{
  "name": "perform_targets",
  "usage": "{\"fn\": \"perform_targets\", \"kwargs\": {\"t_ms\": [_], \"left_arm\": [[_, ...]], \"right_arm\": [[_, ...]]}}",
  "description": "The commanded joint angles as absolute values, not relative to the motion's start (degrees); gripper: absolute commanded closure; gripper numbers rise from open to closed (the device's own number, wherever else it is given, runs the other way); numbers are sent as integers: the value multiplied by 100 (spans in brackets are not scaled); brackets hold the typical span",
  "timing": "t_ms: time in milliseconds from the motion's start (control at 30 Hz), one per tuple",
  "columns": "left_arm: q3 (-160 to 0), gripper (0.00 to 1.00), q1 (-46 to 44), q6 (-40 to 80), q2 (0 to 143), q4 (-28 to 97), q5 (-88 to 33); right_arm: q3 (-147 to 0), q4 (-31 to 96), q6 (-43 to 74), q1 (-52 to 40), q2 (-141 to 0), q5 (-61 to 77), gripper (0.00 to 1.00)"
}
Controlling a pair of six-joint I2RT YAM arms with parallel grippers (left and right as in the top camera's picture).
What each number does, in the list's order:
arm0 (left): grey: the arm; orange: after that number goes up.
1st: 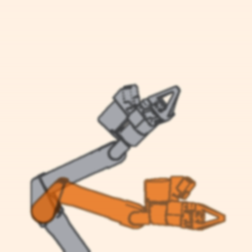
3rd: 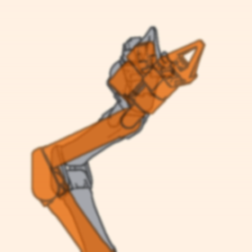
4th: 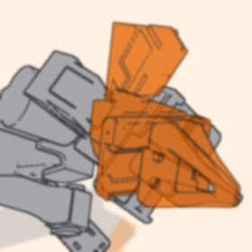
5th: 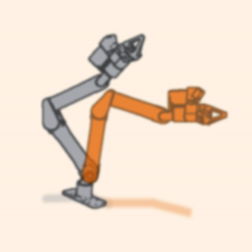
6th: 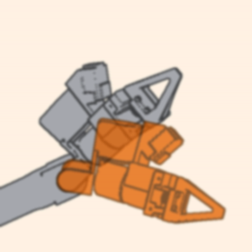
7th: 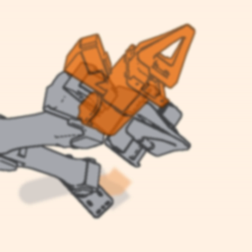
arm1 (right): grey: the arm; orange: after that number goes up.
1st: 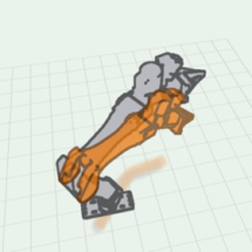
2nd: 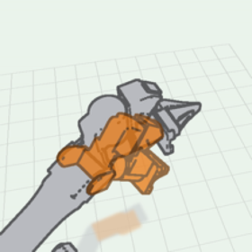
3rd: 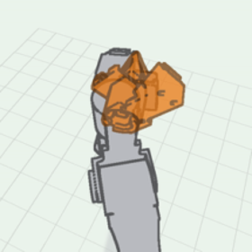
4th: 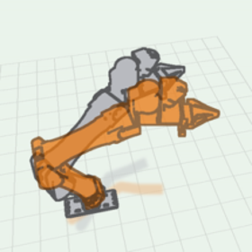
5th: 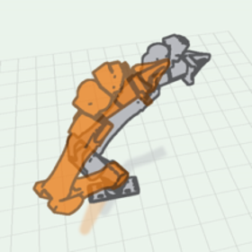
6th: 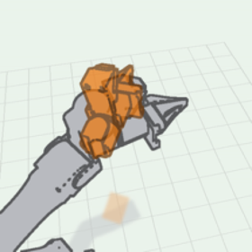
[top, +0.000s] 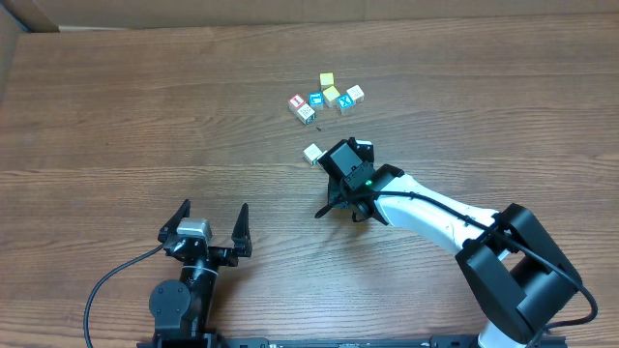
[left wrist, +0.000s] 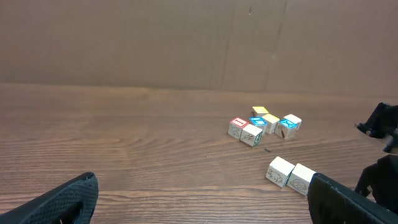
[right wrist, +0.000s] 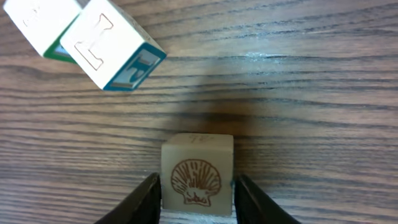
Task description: Flip 3 blocks
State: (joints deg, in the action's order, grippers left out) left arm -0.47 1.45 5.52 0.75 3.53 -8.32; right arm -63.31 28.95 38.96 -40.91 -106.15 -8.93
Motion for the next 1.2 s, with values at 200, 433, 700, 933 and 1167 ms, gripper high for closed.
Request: {"fn": "perform_targets", "kwargs": {"t_ms": [200,433,700,933,1167], "left_arm": [[-27,0,99,425,34,364,-838],[-27,0,99,425,34,364,-838],[-27,0,99,423,34,364,-838],[-27,0,99,425,34,364,-838],[-27,0,99,425,34,364,-838]], "right_arm": [[-6346,3002,3854,-4080,-10571,-884,75],[-7424,4615,3850,-4086,-9894,-54,88],[-7839,5664,3854,-4086,-9386,1162,87],[-7382,6053,3916,-4119,-9400,1170,87],[-6718,5500,4241,-4416,-9404,1170,88]]}}
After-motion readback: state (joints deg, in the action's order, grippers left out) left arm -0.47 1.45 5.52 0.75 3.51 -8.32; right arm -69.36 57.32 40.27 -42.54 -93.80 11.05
